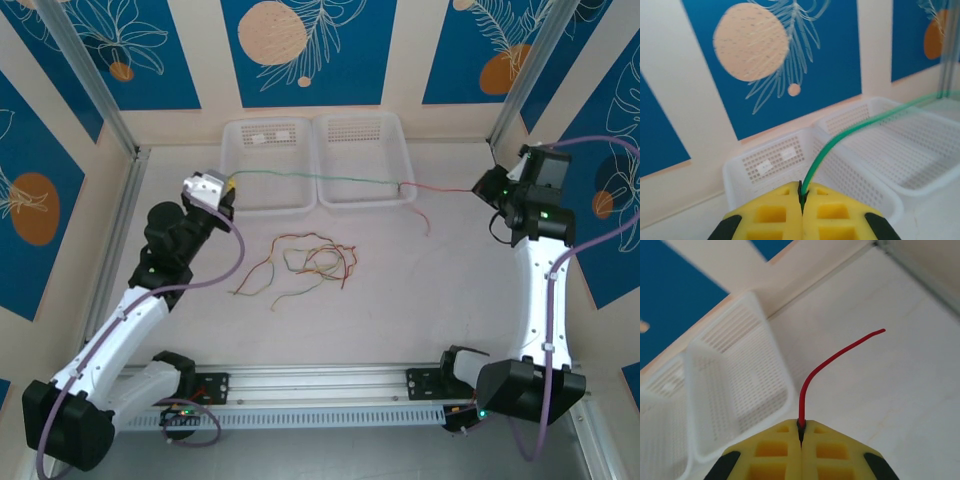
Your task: Untangle the cables
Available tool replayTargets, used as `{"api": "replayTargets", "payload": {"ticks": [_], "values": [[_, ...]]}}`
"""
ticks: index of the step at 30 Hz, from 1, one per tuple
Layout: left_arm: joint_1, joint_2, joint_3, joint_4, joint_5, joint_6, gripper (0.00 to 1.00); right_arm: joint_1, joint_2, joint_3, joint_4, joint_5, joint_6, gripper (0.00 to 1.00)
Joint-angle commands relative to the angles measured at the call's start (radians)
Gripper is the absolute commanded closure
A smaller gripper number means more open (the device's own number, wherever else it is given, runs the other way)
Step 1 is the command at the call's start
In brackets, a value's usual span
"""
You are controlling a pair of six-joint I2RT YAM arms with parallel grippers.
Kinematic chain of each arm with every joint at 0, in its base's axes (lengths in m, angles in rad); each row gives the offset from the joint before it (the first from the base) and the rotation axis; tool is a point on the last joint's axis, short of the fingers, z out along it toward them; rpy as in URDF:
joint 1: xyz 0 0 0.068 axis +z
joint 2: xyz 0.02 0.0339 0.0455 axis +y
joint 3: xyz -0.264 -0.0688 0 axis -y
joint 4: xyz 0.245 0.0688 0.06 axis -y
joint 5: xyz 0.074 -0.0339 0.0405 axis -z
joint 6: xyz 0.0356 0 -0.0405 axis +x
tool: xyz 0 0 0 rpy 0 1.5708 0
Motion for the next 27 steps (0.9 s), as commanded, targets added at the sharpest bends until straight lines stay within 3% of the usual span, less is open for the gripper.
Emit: {"api": "replayTargets", "payload": {"ticks": [1,7,13,20,27], "values": [[0.063,-0.019,0.047,0.089,-0.005,-0.109,1.0,-0.054,-0.032,-0.012,0.013,0.067,0.032,1.0],[0.1,-0.015,0.089,0.078,-0.036,-0.121,1.0,-0.073,-0.065,-0.023,0.011,0.087,0.034,1.0],[0.103,0.038,0.171,0.017,-0.05,-0.107,1.0,-0.072,-0.112,-0.058,0.074,-0.037,0.042,1.0],[0.118,0.175,0.181,0.105,-0.125,-0.094,1.0,-0.041,-0.161,-0.092,0.116,-0.078,0.034,1.0],[0.118,0.367,0.338,-0.011,-0.21,-0.121,1.0,-0.019,-0.191,-0.077,0.109,-0.069,0.008,1.0]]}}
